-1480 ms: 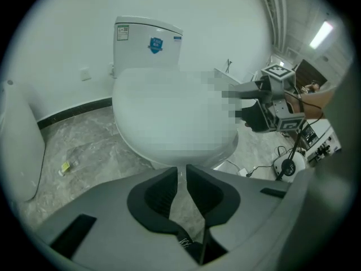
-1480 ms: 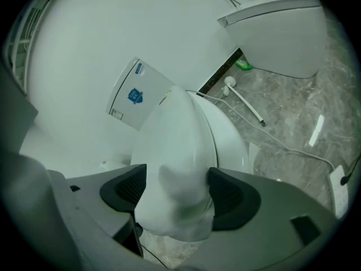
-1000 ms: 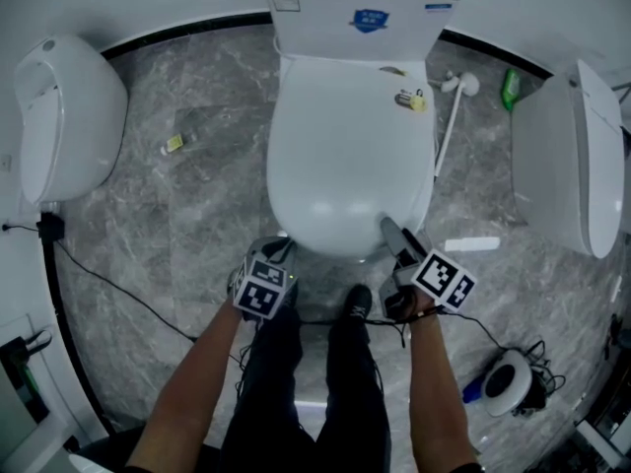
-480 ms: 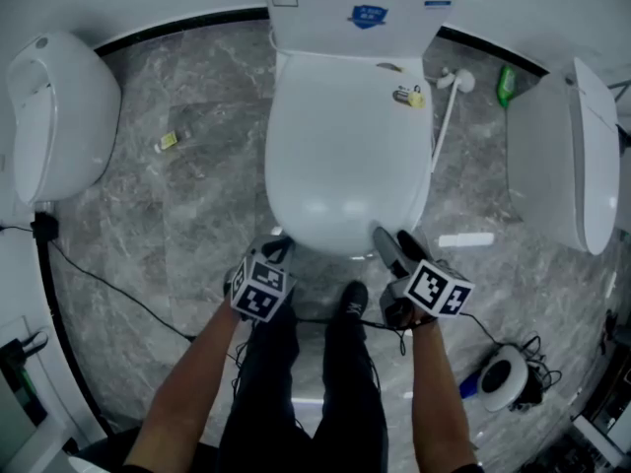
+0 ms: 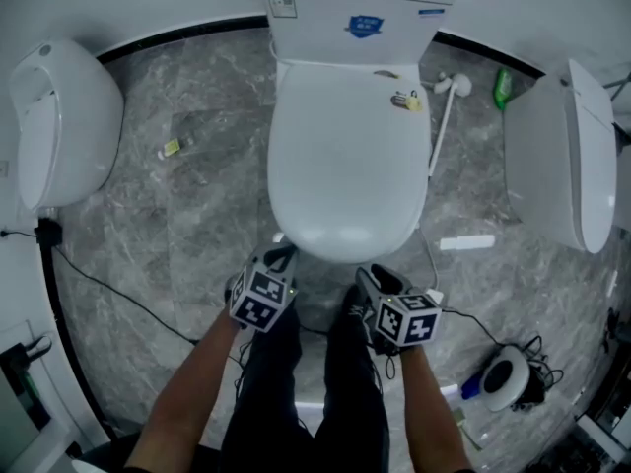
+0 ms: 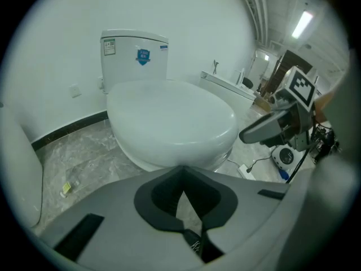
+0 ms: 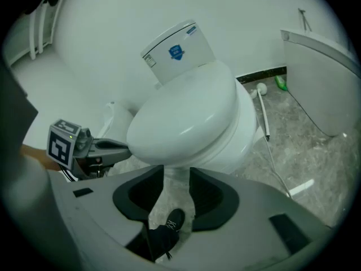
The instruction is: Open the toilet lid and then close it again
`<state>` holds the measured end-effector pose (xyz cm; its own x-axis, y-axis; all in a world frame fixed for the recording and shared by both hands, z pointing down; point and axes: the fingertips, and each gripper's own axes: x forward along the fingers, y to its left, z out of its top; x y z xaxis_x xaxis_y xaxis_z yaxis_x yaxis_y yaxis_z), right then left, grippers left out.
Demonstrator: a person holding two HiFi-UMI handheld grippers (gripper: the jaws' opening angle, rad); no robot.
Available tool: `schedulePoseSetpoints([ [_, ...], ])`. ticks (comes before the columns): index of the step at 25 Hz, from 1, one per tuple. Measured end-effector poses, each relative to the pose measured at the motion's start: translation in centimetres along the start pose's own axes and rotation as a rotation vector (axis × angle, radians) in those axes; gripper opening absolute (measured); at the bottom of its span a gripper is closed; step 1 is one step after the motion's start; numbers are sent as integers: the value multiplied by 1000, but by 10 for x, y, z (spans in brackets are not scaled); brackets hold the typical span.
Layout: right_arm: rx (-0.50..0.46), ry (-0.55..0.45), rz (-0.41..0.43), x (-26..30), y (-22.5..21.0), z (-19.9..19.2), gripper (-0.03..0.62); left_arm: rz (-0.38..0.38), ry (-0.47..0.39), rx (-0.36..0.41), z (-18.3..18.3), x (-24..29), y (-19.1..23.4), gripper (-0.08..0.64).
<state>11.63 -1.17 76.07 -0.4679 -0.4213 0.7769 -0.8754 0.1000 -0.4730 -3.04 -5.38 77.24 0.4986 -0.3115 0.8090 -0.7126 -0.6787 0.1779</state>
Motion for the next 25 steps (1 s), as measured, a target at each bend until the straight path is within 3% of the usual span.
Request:
schedulePoseSetpoints([
  [7,-88,-7,-33,12,25,8,43,-31,-48,26,18,-17,-7,9],
  [10,-88,-30,-42,9,34,15,17,-48,-57,45,23,-25,-7,9],
  [19,-22,-134,-76,-13,55,37,11,-78,-166,29,47,-57,-4,9],
  [25,77,-196,-97,-32,68,49,11,-59,-144,11,52,-74,13,9],
])
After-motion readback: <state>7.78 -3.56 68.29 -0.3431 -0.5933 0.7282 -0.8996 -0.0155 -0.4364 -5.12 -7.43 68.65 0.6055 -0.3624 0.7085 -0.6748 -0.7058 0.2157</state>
